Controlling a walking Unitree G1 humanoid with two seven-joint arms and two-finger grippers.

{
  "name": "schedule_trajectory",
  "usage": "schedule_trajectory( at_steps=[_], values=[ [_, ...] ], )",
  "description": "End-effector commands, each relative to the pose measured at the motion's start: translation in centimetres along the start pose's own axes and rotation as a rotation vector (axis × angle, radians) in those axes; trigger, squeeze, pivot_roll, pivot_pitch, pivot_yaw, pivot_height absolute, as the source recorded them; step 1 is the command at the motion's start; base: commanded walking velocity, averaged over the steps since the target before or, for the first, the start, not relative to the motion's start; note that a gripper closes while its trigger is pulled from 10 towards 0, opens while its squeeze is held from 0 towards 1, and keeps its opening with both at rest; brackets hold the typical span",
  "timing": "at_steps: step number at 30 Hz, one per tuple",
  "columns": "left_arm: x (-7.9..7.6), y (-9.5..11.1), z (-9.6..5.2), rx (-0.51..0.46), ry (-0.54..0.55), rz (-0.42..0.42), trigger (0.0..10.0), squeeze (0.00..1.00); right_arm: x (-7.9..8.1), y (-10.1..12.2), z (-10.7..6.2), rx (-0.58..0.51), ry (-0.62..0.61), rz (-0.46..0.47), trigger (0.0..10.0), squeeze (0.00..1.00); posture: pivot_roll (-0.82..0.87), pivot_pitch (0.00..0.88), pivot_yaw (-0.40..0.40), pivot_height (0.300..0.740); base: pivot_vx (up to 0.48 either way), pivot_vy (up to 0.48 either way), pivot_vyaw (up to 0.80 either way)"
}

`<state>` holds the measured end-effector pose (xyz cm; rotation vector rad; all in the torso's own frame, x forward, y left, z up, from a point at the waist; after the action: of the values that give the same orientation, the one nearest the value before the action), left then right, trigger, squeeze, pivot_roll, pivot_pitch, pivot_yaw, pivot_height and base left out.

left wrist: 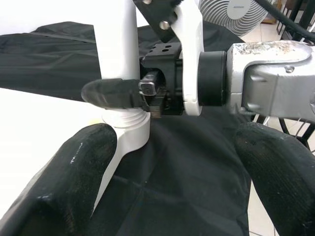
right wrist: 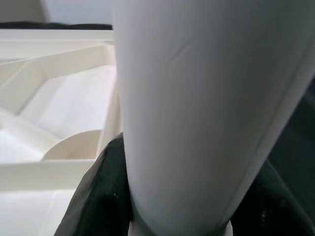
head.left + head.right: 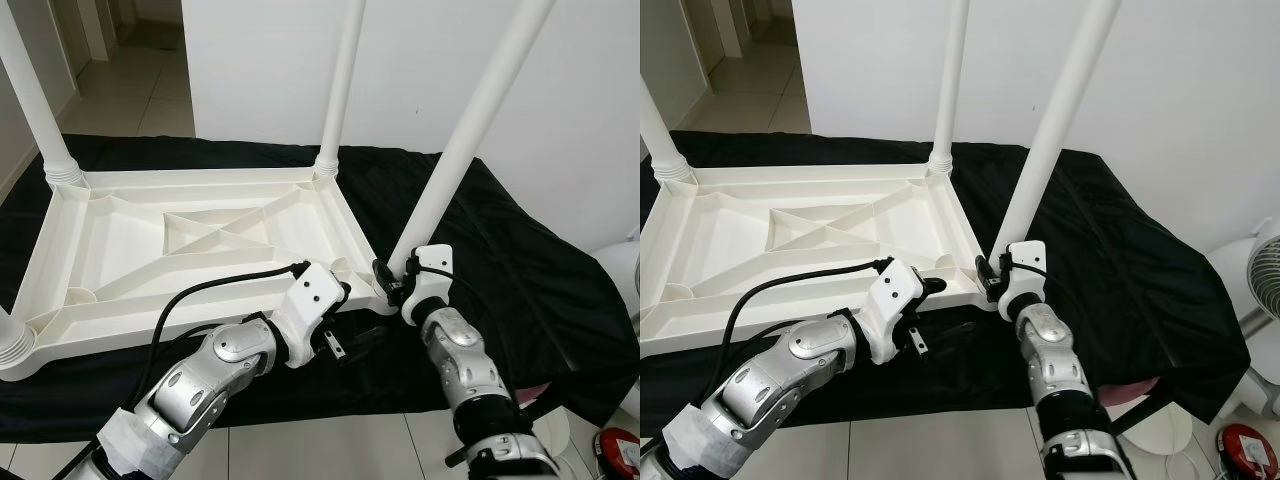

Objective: Building children table

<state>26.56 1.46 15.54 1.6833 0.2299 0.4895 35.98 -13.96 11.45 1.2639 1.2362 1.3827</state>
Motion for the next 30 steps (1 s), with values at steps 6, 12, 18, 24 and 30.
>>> schedule_trajectory(
  at_steps=[6,12,18,24,30],
  values=[
    [-1.2,-0.1,0.2,-0.002,-0.124,-0.004,10.0,0.0,-1.7,-0.3,-1.0,0.011,-0.289,-0.007,10.0,0.0,-0.01,0.0,-0.097,0.74,0.0,0.0,0.0],
    [-1.4,-0.1,0.2,-0.001,-0.129,-0.006,10.0,0.0,-1.4,-0.3,-1.2,0.003,-0.311,0.007,10.0,0.29,-0.01,0.0,-0.096,0.74,0.0,0.0,0.0],
    [-1.4,-0.1,0.1,-0.003,-0.12,-0.008,10.0,0.0,-1.4,0.4,-2.0,-0.057,-0.281,0.024,10.0,1.0,-0.01,0.0,-0.102,0.74,0.0,0.0,0.0],
    [-1.4,-0.1,0.1,-0.007,-0.11,-0.011,10.0,0.0,-1.1,0.6,-3.4,-0.09,-0.261,0.02,10.0,1.0,-0.01,0.0,-0.112,0.74,0.0,0.0,0.0],
    [-1.0,0.0,0.1,-0.02,-0.079,-0.006,10.0,0.0,-0.4,-0.7,-5.4,-0.037,-0.193,0.016,10.0,0.0,-0.01,0.0,-0.109,0.74,0.0,0.0,0.0]
  ],
)
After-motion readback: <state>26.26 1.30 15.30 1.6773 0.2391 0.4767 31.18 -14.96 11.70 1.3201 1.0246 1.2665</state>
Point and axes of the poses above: a point about 5 cm out from each wrist's last joint towards the gripper, its own z axis pointing out of the wrist towards the gripper, its own y axis along the axis of the wrist's last joint, x = y × z, the point moved 3 cm from there along z, pointing out of the wrist towards the gripper, and after that the axes turned 5 degrees about z, right-handed, at the moved point
